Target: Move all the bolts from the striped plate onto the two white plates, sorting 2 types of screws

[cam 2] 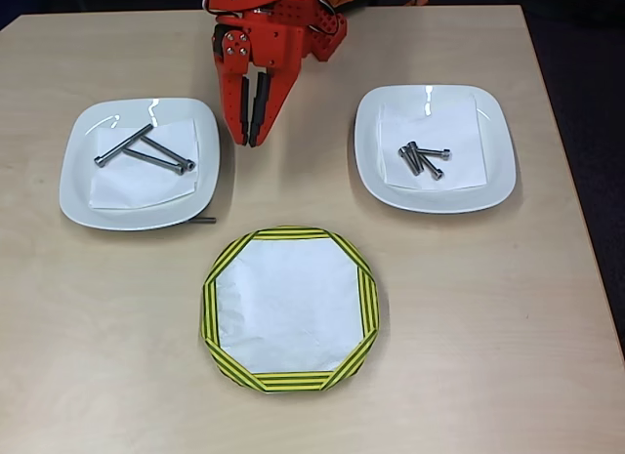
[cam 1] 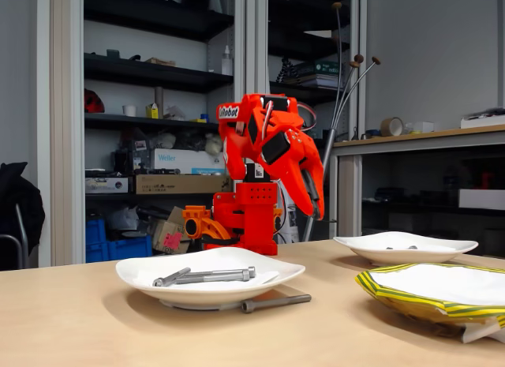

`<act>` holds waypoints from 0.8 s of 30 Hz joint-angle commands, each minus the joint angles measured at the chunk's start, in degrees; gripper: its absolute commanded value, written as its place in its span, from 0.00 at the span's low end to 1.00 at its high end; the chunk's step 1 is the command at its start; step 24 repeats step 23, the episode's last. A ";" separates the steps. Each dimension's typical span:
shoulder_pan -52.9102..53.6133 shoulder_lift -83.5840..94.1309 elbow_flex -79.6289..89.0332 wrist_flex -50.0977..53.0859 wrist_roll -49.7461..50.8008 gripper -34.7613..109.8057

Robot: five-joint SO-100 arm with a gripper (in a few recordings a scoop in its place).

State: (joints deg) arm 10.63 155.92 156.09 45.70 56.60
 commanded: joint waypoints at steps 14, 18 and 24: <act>4.39 34.28 20.92 8.53 1.05 0.24; 4.22 34.19 23.91 7.91 -1.14 0.24; 4.75 34.28 23.91 13.01 -1.93 0.24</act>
